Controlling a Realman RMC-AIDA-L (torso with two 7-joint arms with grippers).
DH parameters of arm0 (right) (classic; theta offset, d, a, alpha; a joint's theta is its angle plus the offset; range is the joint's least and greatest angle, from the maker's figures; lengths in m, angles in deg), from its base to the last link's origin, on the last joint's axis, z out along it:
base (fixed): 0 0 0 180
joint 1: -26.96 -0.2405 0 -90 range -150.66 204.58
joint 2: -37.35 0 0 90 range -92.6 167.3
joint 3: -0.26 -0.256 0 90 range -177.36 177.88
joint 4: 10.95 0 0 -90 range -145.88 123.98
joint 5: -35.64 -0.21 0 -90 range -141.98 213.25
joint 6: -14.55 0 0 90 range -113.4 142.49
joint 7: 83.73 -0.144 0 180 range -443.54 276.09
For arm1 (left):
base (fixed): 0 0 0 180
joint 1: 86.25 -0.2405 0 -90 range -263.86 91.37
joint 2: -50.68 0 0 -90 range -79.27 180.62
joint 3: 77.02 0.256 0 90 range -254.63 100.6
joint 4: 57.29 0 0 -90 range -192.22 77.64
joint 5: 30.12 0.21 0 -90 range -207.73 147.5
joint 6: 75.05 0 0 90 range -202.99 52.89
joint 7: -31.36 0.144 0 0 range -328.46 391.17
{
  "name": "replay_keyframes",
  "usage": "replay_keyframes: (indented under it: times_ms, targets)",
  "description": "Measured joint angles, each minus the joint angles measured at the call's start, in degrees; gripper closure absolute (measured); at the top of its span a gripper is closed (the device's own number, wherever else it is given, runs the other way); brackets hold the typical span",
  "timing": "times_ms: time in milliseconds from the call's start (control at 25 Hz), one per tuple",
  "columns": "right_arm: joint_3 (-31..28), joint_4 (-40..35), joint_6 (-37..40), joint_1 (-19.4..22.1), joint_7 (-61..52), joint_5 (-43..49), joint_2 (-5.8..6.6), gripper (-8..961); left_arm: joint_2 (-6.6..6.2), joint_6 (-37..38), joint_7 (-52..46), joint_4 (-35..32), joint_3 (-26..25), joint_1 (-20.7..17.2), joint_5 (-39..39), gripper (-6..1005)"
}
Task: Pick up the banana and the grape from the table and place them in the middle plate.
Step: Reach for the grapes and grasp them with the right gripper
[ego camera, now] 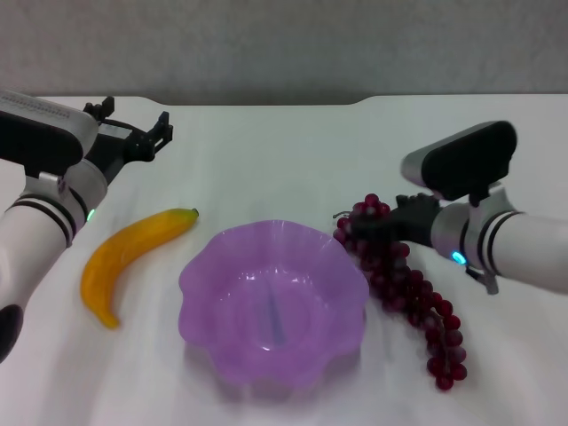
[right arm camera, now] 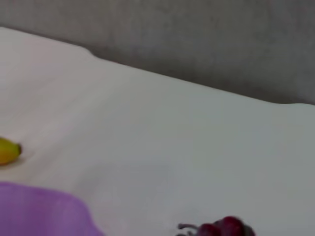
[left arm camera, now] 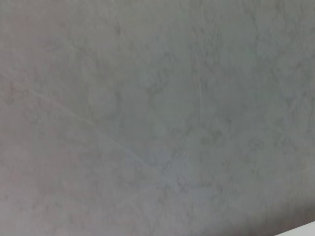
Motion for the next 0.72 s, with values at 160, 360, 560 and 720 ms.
replay_keyframes:
  times_ms: [160,360,560,720]
  targets:
    - [2.86,1.81,1.38,-0.62,0.19,-2.39,0.06,153,0.02,-0.12,0.00,0.00,0.00,0.02,0.00,137]
    - [3.73,3.14,2.52,-0.52,0.02,-2.78,0.01,156,0.02,0.05,-0.08,0.08,0.00,0.07,0.00,137]
    - [3.80,3.69,2.64,-0.16,0.00,-2.83,-0.02,160,0.02,0.05,-0.11,0.09,0.00,0.08,0.00,137]
    - [4.47,4.49,3.37,-0.15,-0.02,-2.83,-0.10,162,0.02,0.08,-0.12,0.09,0.08,0.09,0.00,137]
